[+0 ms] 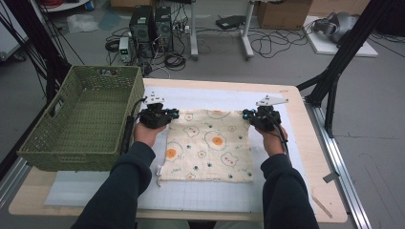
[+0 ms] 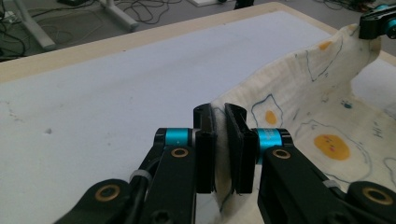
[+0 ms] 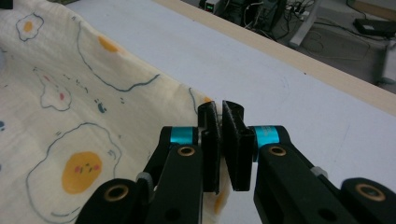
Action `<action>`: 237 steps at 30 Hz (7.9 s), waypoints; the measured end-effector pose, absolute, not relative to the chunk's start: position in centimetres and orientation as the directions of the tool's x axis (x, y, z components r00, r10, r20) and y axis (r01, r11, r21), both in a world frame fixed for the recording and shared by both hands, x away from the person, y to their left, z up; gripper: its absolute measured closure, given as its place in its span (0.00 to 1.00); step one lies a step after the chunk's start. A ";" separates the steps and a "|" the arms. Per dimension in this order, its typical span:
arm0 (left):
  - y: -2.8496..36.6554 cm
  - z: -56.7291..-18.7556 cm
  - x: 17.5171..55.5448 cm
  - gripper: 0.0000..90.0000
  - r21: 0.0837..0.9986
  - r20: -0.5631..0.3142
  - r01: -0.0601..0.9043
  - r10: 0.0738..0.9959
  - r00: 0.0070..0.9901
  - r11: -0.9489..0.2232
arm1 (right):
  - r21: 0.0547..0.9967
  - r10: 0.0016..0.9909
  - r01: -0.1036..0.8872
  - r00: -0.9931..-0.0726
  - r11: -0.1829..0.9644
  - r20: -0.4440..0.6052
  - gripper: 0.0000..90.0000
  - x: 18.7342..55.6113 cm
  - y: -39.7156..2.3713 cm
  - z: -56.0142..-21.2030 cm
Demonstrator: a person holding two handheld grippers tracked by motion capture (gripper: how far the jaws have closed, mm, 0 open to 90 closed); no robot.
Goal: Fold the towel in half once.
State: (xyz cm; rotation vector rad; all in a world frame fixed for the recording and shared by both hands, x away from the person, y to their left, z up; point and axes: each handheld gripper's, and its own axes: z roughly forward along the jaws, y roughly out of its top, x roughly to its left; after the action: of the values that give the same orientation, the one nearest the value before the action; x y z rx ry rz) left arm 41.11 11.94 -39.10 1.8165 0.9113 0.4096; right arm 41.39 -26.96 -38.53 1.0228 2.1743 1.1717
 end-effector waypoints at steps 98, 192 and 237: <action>13.0 -45.1 35.3 0.55 0.829 -0.156 0.503 0.764 0.627 -0.244 | 0.806 0.846 0.489 -0.533 0.333 -0.026 0.51 33.4 -28.3 -43.0; 13.3 -44.2 34.9 0.56 0.828 -0.123 0.506 0.804 0.582 -0.240 | 0.728 0.815 0.578 -0.578 0.369 0.045 0.68 32.9 -28.4 -44.5; 14.6 -41.9 32.0 0.22 0.959 -0.137 0.272 0.722 0.678 -0.074 | 0.907 0.826 0.338 -0.564 0.252 -0.020 0.12 29.8 -31.4 -40.2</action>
State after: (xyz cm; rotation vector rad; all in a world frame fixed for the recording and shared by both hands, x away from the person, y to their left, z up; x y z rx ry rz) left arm 31.95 14.62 -41.95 1.6506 0.8211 0.4503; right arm 29.82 -31.45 -40.23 1.0543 2.0273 1.2786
